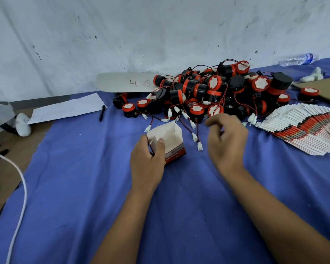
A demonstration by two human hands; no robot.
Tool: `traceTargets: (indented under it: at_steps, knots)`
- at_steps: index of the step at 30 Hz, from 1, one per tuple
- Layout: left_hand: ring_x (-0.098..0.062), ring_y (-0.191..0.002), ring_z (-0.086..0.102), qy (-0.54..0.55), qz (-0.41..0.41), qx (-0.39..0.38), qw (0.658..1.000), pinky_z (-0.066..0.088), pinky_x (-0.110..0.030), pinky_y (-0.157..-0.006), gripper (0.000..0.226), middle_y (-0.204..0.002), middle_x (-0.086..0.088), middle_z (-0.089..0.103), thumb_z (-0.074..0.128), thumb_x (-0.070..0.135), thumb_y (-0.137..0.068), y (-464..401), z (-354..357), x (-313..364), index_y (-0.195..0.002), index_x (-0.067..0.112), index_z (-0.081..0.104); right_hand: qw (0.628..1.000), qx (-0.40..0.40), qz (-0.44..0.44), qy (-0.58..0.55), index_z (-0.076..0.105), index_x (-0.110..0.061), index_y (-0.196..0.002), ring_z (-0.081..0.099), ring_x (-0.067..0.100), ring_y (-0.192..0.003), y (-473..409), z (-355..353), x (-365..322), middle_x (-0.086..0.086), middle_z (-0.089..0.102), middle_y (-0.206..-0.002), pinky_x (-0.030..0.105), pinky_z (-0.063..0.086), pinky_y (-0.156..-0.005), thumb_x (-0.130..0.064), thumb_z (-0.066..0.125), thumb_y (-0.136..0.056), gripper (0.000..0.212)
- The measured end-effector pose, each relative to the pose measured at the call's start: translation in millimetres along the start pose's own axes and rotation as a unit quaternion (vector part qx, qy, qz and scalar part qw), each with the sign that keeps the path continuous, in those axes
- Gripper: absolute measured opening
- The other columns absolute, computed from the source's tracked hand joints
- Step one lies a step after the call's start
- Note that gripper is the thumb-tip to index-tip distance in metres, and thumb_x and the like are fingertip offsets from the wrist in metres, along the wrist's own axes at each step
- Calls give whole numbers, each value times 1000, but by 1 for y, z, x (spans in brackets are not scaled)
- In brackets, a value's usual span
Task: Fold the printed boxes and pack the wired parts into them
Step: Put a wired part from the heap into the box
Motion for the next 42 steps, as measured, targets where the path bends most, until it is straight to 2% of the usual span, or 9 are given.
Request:
traceTargets:
  at_steps: [3, 9, 19, 24, 27, 31, 35, 40, 42]
  knots:
    - [-12, -67, 49, 11, -11, 5, 1000, 39, -25, -57, 34, -74, -2, 54, 42, 41, -93, 0, 1, -1, -80, 11, 47, 981, -46, 138, 125, 71, -16, -102, 62, 29, -101, -35, 1, 54, 2, 71, -101, 35, 50, -79, 6, 48, -80, 39]
    - [-3, -77, 58, 10, -16, 14, 1000, 41, -14, -57, 32, -82, 6, 61, 32, 39, -97, -2, 2, -4, -79, 20, 49, 907, -330, 14, 260, 34, -18, -157, 31, 41, -140, -80, 42, 87, 14, 34, -157, 46, 29, -118, -7, 65, -90, 75]
    - [-5, -71, 52, -13, -10, 31, 999, 37, -12, -55, 28, -75, 11, 53, 35, 43, -97, -1, -3, -1, -72, 31, 41, 888, -386, 50, 244, 58, -21, -127, 48, 29, -114, -45, 38, 66, 12, 54, -124, 33, 44, -86, -47, 88, -72, 67]
    - [-16, -105, 65, -33, -31, 1, 999, 56, -39, -88, 47, -115, 13, 66, 49, 60, -96, 0, -3, -5, -125, 26, 61, 886, -408, 46, 214, 64, -18, -117, 64, 14, -81, -29, 13, 45, -2, 60, -100, 26, 56, -56, -16, 89, -72, 51]
    - [-19, -100, 65, -57, -19, 5, 998, 56, -44, -87, 32, -113, 13, 66, 61, 48, -98, -1, -2, -3, -120, 25, 60, 874, -464, 36, 143, 73, -20, -110, 67, 0, -58, -29, 1, 34, -13, 70, -92, 16, 53, -48, -16, 90, -74, 40]
    - [-16, -95, 66, -53, -24, 30, 998, 57, -39, -77, 16, -102, 12, 67, 58, 42, -99, -2, -4, -4, -103, 26, 61, 914, -382, -12, 136, 73, -32, -94, 53, 1, -80, -34, -10, 19, -16, 51, -95, 13, 39, -65, -70, 79, -60, 51]
    - [-13, -94, 67, -33, -35, 34, 998, 58, -38, -70, 18, -97, 12, 68, 50, 43, -102, 0, -6, -2, -92, 30, 56, 970, -228, 71, -47, 75, -17, -90, 61, 19, -99, -45, -21, 11, 9, 64, -106, 35, 53, -85, -66, 74, -78, 50]
    - [-13, -90, 63, -66, -2, 10, 998, 53, -34, -72, 38, -101, 15, 65, 53, 61, -85, 2, -3, 4, -105, 30, 56, 856, -79, 332, -388, 74, -18, -114, 71, 24, -77, -61, -33, 2, 3, 75, -84, 30, 53, -66, -68, 36, -100, 64]
    - [-13, -90, 61, -82, 4, 4, 997, 53, -35, -73, 34, -100, 12, 64, 59, 50, -81, 2, -2, 4, -107, 27, 57, 900, -67, 305, -305, 77, -27, -100, 71, 23, -76, -62, -38, -3, 0, 76, -81, 37, 58, -75, -70, 34, -99, 61]
Point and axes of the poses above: each hand's wrist, its own y-axis away from the middle knuckle, its own z-axis out of the palm, x = y × z, the point moved 4 cm from there along -y, towards the middle knuckle
